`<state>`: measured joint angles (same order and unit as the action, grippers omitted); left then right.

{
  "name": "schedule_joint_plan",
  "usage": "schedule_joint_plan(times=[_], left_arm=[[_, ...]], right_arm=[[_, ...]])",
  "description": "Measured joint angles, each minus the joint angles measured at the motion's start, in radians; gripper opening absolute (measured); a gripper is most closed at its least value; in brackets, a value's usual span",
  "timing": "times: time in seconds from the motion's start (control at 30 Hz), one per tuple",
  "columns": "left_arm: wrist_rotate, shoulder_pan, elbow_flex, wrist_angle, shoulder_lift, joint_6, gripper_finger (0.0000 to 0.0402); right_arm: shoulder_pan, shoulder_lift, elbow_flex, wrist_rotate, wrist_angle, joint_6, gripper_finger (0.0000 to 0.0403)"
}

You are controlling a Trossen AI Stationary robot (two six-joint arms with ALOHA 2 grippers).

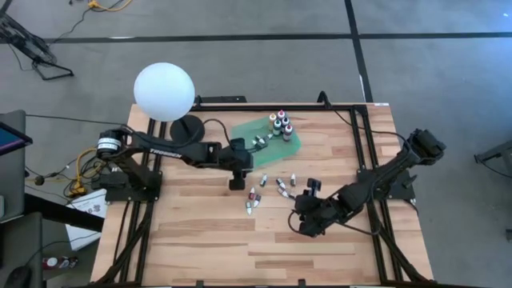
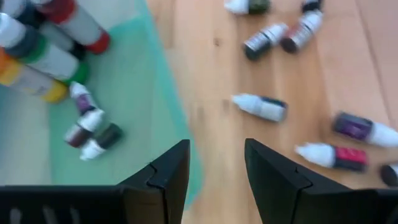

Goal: Pick & Place food coloring
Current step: Put the black food coloring bottle into the green bin

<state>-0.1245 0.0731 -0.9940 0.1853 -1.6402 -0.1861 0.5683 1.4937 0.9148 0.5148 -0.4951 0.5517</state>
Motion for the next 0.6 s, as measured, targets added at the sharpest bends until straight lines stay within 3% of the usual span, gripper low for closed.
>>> schedule_joint_plan(times=[0.23, 0.6], left_arm=[[-0.046, -0.134, 0.05, 0.002, 0.0, 0.067, 0.0148], [-0.177, -0.43, 0.057, -0.073, 0.0, 0.136, 0.0148]], right_arm=[[0.03, 0.0, -0.089, 0.012, 0.04, 0.103, 0.0161], [-0.051, 0.0, -0.204, 0.032, 0.159, 0.05, 0.0161]])
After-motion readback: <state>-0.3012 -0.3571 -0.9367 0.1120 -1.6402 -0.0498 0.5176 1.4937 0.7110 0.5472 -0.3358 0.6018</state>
